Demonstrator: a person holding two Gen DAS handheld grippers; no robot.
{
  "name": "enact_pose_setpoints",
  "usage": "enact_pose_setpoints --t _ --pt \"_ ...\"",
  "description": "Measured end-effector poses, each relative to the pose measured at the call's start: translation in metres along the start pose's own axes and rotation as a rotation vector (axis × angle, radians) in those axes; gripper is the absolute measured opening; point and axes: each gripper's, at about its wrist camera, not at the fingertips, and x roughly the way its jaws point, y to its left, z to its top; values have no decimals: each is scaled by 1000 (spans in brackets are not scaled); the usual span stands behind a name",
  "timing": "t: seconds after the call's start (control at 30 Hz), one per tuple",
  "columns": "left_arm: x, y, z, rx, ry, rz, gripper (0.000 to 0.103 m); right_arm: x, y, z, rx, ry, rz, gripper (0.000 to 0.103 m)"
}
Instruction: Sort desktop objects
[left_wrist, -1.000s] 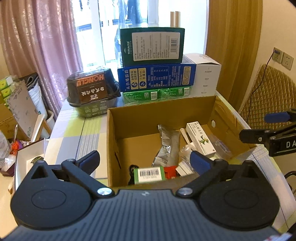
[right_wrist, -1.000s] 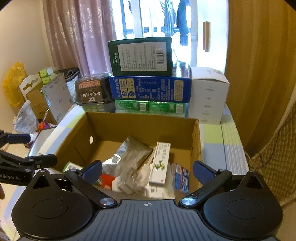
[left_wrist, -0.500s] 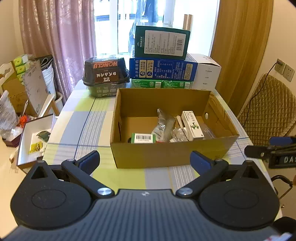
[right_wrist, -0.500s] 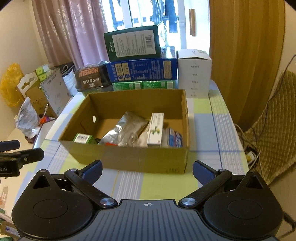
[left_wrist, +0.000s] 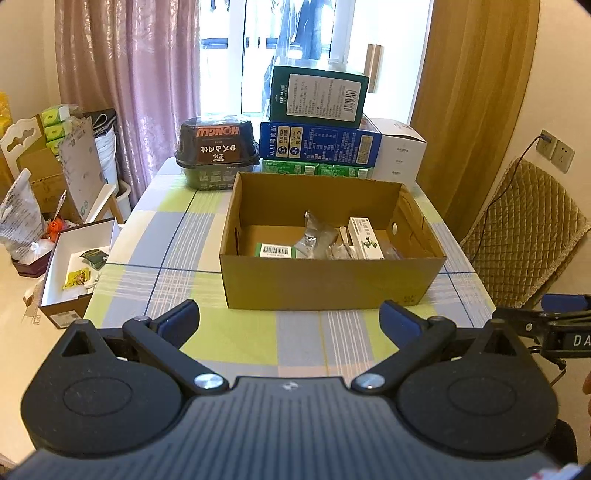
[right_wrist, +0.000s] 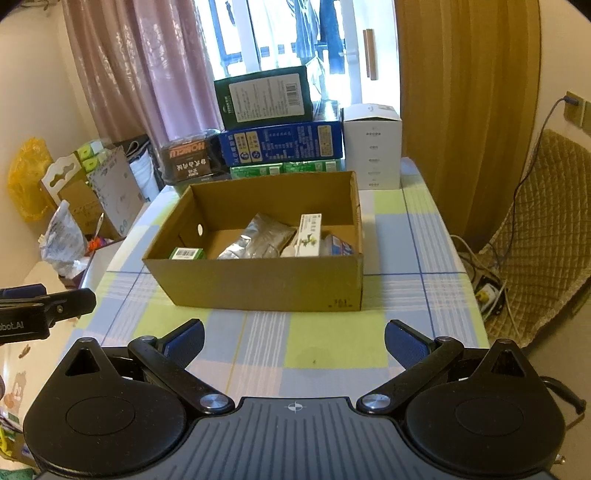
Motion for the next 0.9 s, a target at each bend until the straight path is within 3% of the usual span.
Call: enact_pose_setpoints --t 0.43,0.9 --pt "-32 -24 -22 20 2 -22 102 -35 6 -25 -21 -26 -11 101" --pt "-44 -28 -24 31 -15 5 102 -42 6 -30 -15 -26 -13 101"
